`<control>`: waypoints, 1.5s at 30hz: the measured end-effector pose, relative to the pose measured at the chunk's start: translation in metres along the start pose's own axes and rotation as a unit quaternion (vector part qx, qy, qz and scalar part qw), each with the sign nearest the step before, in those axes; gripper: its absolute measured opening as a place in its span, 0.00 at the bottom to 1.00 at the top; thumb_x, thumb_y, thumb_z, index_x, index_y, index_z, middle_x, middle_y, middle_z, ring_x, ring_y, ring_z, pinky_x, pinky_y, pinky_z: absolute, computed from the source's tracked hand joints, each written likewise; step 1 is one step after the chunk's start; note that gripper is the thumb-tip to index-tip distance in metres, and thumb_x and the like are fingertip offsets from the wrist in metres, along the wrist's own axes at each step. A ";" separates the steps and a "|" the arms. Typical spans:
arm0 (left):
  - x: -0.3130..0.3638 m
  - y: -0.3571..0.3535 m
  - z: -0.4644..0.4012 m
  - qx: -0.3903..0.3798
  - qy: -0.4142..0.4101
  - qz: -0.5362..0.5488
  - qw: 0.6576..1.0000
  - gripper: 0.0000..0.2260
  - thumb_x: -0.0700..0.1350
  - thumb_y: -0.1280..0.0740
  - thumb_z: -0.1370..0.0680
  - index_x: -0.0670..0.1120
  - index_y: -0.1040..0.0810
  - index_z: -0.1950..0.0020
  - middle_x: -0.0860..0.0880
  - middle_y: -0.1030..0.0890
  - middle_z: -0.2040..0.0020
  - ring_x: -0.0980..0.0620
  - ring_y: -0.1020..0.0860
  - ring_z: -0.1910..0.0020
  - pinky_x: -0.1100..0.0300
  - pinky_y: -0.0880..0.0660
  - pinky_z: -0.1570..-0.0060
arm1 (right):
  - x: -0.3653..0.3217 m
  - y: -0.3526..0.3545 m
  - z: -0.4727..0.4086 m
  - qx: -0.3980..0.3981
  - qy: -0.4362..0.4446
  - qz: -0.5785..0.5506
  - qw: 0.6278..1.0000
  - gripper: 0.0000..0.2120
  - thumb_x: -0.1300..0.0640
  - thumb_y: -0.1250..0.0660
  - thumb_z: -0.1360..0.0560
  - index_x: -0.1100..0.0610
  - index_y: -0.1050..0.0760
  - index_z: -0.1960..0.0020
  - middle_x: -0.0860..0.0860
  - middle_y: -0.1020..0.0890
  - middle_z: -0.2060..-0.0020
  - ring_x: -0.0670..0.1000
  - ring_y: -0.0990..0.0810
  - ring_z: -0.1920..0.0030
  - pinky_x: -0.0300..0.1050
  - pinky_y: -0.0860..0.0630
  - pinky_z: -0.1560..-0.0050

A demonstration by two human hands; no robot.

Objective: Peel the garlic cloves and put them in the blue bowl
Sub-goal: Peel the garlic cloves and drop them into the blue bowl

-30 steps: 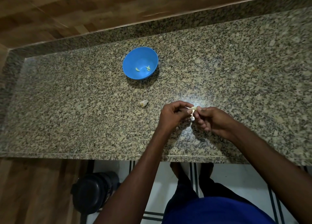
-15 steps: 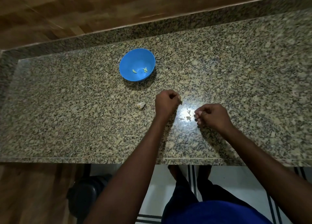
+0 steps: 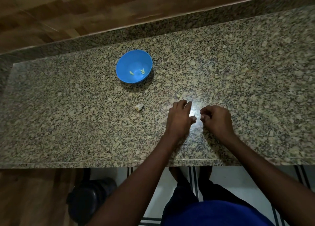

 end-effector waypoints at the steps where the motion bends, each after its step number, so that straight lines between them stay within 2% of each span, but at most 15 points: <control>1: 0.002 -0.004 0.002 0.002 -0.014 -0.025 1.000 0.25 0.48 0.24 0.27 0.42 0.24 0.32 0.42 0.24 0.35 0.42 0.28 0.40 0.48 0.26 0.44 | 0.001 -0.001 0.001 -0.004 0.007 0.015 1.000 0.05 0.62 0.25 0.28 0.59 0.16 0.52 0.54 0.14 0.59 0.54 0.17 0.58 0.48 0.20 0.52; 5: 0.001 0.004 0.037 0.104 -0.032 0.040 0.993 0.02 0.38 0.29 0.22 0.42 0.19 0.50 0.47 0.22 0.52 0.50 0.28 0.53 0.51 0.25 0.62 | -0.005 -0.011 0.005 -0.028 0.047 0.058 0.997 0.08 0.59 0.23 0.30 0.59 0.17 0.52 0.56 0.19 0.59 0.57 0.21 0.58 0.50 0.24 0.56; 8: 0.000 0.009 0.055 0.138 -0.010 0.029 0.990 0.05 0.38 0.31 0.22 0.43 0.22 0.58 0.48 0.26 0.60 0.52 0.33 0.59 0.52 0.34 0.67 | -0.020 -0.024 0.010 -0.033 0.094 0.055 0.994 0.06 0.61 0.24 0.30 0.59 0.18 0.55 0.54 0.21 0.61 0.55 0.23 0.61 0.49 0.26 0.60; 13: -0.015 0.011 0.064 0.133 0.058 -0.010 0.989 0.05 0.35 0.29 0.25 0.42 0.23 0.59 0.44 0.26 0.62 0.46 0.28 0.65 0.50 0.29 0.71 | -0.022 -0.037 0.010 -0.026 0.115 0.081 0.990 0.10 0.70 0.31 0.34 0.56 0.25 0.64 0.51 0.25 0.67 0.54 0.26 0.67 0.49 0.28 0.67; 15: -0.030 0.017 0.071 0.162 0.095 -0.014 0.982 0.04 0.35 0.29 0.25 0.42 0.21 0.58 0.44 0.24 0.62 0.46 0.26 0.65 0.54 0.29 0.69 | -0.017 -0.034 0.012 -0.022 0.105 0.073 0.992 0.10 0.72 0.33 0.34 0.57 0.26 0.64 0.51 0.24 0.67 0.55 0.25 0.66 0.48 0.30 0.67; 17: -0.045 0.022 0.082 0.171 0.162 0.076 0.969 0.03 0.37 0.29 0.23 0.42 0.18 0.57 0.46 0.20 0.61 0.49 0.23 0.63 0.60 0.30 0.64 | -0.009 -0.031 0.017 -0.013 0.075 0.045 0.996 0.10 0.71 0.34 0.32 0.58 0.25 0.64 0.51 0.23 0.67 0.53 0.24 0.66 0.46 0.31 0.67; 19: -0.060 0.016 0.097 0.149 0.258 0.258 0.919 0.04 0.38 0.29 0.23 0.42 0.16 0.57 0.48 0.18 0.64 0.55 0.21 0.66 0.64 0.26 0.64 | -0.003 -0.031 0.025 -0.007 0.032 0.006 0.999 0.08 0.68 0.32 0.29 0.57 0.22 0.63 0.48 0.21 0.67 0.47 0.24 0.67 0.38 0.32 0.68; 21: -0.071 0.009 0.114 0.143 0.323 0.417 0.838 0.04 0.37 0.29 0.22 0.40 0.16 0.55 0.46 0.18 0.67 0.54 0.21 0.70 0.60 0.21 0.65 | -0.004 -0.034 0.034 -0.004 0.005 -0.019 1.000 0.07 0.66 0.31 0.28 0.55 0.19 0.60 0.46 0.19 0.66 0.45 0.23 0.67 0.33 0.32 0.67; 25: -0.088 0.014 0.150 0.148 0.368 0.574 0.716 0.06 0.37 0.30 0.21 0.35 0.18 0.48 0.47 0.19 0.66 0.55 0.23 0.70 0.61 0.22 0.67 | -0.016 -0.061 0.052 -0.049 -0.042 -0.108 0.992 0.09 0.65 0.31 0.27 0.54 0.15 0.58 0.47 0.14 0.62 0.49 0.16 0.60 0.41 0.20 0.57; 27: -0.101 0.020 0.171 0.158 0.375 0.604 0.685 0.04 0.38 0.30 0.21 0.38 0.17 0.49 0.48 0.18 0.65 0.56 0.23 0.69 0.63 0.23 0.66 | -0.030 -0.084 0.064 -0.106 -0.096 -0.210 0.967 0.07 0.65 0.29 0.26 0.56 0.14 0.57 0.53 0.14 0.63 0.53 0.15 0.62 0.50 0.17 0.57; 31: -0.136 0.038 0.223 0.198 0.388 0.655 0.617 0.02 0.38 0.30 0.21 0.41 0.17 0.50 0.50 0.17 0.65 0.57 0.22 0.68 0.65 0.23 0.63 | -0.083 -0.134 0.096 -0.204 -0.146 -0.303 0.919 0.05 0.65 0.29 0.24 0.65 0.16 0.49 0.60 0.15 0.62 0.52 0.20 0.67 0.48 0.20 0.58; 34: -0.170 0.057 0.277 0.238 0.385 0.693 0.561 0.03 0.36 0.32 0.20 0.41 0.19 0.50 0.50 0.17 0.64 0.57 0.20 0.65 0.66 0.22 0.61 | -0.140 -0.179 0.139 -0.273 -0.165 -0.349 0.881 0.05 0.67 0.29 0.24 0.67 0.18 0.49 0.62 0.17 0.60 0.53 0.20 0.65 0.48 0.21 0.55; 37: -0.217 0.077 0.350 0.290 0.383 0.716 0.506 0.04 0.33 0.34 0.20 0.40 0.20 0.51 0.49 0.17 0.64 0.58 0.20 0.66 0.68 0.22 0.63 | -0.202 -0.237 0.197 -0.338 -0.180 -0.368 0.847 0.06 0.70 0.33 0.23 0.70 0.20 0.47 0.62 0.18 0.60 0.53 0.19 0.67 0.41 0.19 0.64; 40: -0.276 0.096 0.442 0.337 0.381 0.722 0.468 0.05 0.32 0.35 0.19 0.39 0.20 0.51 0.48 0.17 0.62 0.59 0.19 0.66 0.68 0.22 0.62 | -0.257 -0.317 0.265 -0.394 -0.187 -0.358 0.826 0.06 0.71 0.33 0.24 0.69 0.20 0.47 0.62 0.19 0.61 0.53 0.17 0.68 0.42 0.21 0.65; 45: -0.372 0.113 0.583 0.386 0.394 0.709 0.440 0.06 0.31 0.36 0.19 0.39 0.21 0.51 0.47 0.18 0.59 0.59 0.19 0.65 0.69 0.22 0.60 | -0.328 -0.442 0.370 -0.464 -0.165 -0.311 0.813 0.06 0.73 0.34 0.24 0.67 0.20 0.51 0.59 0.18 0.60 0.53 0.15 0.63 0.39 0.18 0.62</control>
Point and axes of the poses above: each hand's wrist, its own z-axis away from the middle knuckle, its own y-axis out of the back of the hand, x = y × z, the point moved 8 cm from there along -z, towards the middle knuckle
